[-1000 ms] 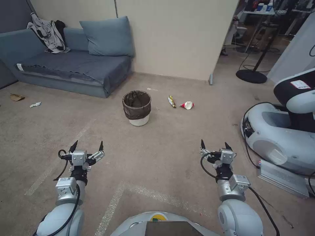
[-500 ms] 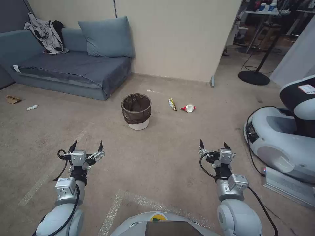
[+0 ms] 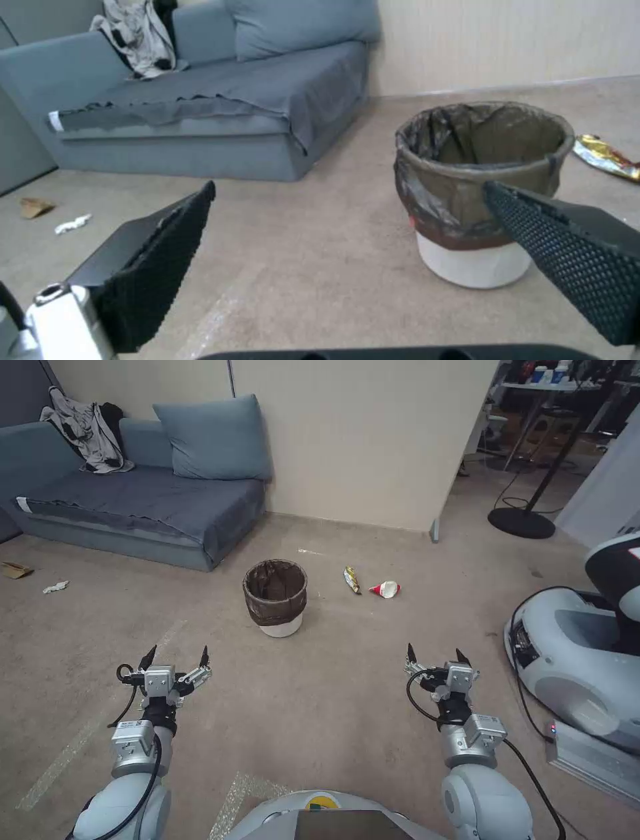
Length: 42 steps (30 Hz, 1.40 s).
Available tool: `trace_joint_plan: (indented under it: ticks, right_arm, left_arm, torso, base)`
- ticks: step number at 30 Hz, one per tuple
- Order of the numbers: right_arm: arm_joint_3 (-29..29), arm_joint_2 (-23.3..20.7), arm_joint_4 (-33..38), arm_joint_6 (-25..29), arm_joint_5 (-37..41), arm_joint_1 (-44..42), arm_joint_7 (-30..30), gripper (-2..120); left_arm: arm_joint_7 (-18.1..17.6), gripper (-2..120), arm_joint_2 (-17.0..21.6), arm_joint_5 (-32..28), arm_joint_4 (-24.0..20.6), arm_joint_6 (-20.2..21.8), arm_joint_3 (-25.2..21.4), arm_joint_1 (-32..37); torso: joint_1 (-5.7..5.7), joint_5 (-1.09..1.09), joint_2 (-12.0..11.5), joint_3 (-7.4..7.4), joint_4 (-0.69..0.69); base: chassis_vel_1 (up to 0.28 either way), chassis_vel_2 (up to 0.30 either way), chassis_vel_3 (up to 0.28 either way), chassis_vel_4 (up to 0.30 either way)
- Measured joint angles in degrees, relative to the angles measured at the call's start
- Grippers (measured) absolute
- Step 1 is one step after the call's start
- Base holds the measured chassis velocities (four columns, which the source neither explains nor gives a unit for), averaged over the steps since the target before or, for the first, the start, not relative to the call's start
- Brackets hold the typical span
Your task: Pick up the trash bin, then pick up the garbage from the floor and place it into the trash bin.
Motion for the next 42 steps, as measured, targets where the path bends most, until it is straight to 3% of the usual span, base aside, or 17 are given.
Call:
trace_joint_plan:
  ticks: [42]
  right_arm:
    - [0.1,0.0,0.1,0.1,-0.1,0.0,-0.2,100]
  left_arm:
    - [0.1,100,-0.1,0.0,-0.2,0.1,-0.1,0.0]
  torso:
    - [0.00,0.00,0.0,0.00,0.00]
  base:
    - [-0.111,0.113,0.114,-0.108]
